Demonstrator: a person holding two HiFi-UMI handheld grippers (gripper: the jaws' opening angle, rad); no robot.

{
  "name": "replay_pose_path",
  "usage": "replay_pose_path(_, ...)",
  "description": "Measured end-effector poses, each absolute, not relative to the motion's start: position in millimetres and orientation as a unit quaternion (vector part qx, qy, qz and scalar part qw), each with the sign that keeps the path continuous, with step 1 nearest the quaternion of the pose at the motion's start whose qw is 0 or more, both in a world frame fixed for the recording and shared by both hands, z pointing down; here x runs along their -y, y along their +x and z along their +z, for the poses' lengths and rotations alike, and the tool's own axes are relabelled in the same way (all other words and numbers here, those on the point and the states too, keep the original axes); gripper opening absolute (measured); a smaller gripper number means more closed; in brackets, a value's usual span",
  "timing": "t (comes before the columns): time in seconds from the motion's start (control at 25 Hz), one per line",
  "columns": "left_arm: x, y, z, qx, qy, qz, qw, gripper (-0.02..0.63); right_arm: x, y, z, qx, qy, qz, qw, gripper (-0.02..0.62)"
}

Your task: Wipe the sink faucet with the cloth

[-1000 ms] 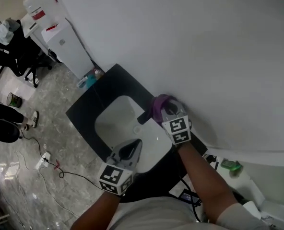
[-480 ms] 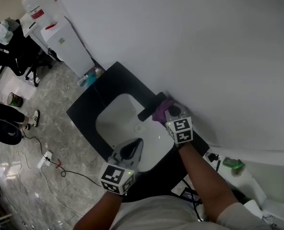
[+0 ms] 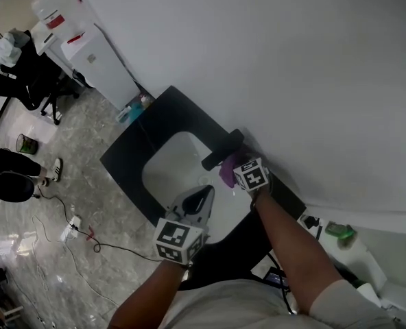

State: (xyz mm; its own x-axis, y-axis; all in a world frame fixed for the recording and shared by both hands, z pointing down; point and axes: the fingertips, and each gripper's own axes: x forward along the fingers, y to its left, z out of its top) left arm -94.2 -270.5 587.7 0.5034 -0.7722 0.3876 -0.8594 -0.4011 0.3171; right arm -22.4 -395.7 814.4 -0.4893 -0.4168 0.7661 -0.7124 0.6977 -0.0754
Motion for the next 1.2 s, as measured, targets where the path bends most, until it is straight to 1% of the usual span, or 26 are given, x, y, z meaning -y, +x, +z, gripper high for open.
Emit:
replay_pose_path(0.08, 275, -96, 584, 0.491, 0.833, 0.088, 0.238, 0.006, 397, -23, 779, 0.852, 0.350, 0.173, 0.348, 0.026)
replay_pose_path(0.24, 275, -98, 581, 0.488, 0.835, 0.077, 0.242, 0.006, 397, -25, 672, 0.887, 0.385, 0.123, 0.225, 0.026)
replay_pose_path(0.32, 274, -102, 586, 0.490, 0.832, 0.077, 0.249, 0.006, 401, -27, 658, 0.886, 0.399, 0.116, 0.206, 0.026)
replay_pose_path(0.44, 272, -106, 589, 0.492, 0.829, 0.079, 0.254, 0.006, 402, -21, 699, 0.874, 0.411, 0.127, 0.227, 0.026)
replay_pose_path(0.6, 268, -121, 588, 0.502, 0.824, 0.095, 0.246, 0.006, 399, -20, 798, 0.841, 0.384, 0.191, 0.328, 0.028)
replay_pose_path(0.68, 271, -131, 587, 0.514, 0.818, 0.099, 0.239, 0.006, 405, -19, 817, 0.829, 0.377, 0.203, 0.360, 0.028)
replay_pose_path(0.72, 272, -133, 587, 0.516, 0.816, 0.098, 0.240, 0.006, 408, -18, 815, 0.828, 0.377, 0.203, 0.363, 0.028)
replay_pose_path(0.8, 271, -132, 583, 0.516, 0.816, 0.094, 0.243, 0.006, 407, -15, 788, 0.837, 0.383, 0.191, 0.340, 0.027)
replay_pose_path(0.92, 264, -126, 574, 0.513, 0.820, 0.086, 0.239, 0.006, 399, -19, 721, 0.866, 0.385, 0.165, 0.272, 0.027)
replay_pose_path(1.08, 271, -121, 542, 0.511, 0.831, 0.070, 0.211, 0.006, 398, -38, 609, 0.904, 0.372, 0.105, 0.183, 0.028)
replay_pose_path(1.2, 266, -107, 498, 0.505, 0.843, 0.047, 0.181, 0.006, 367, -34, 524, 0.920, 0.363, 0.068, 0.130, 0.028)
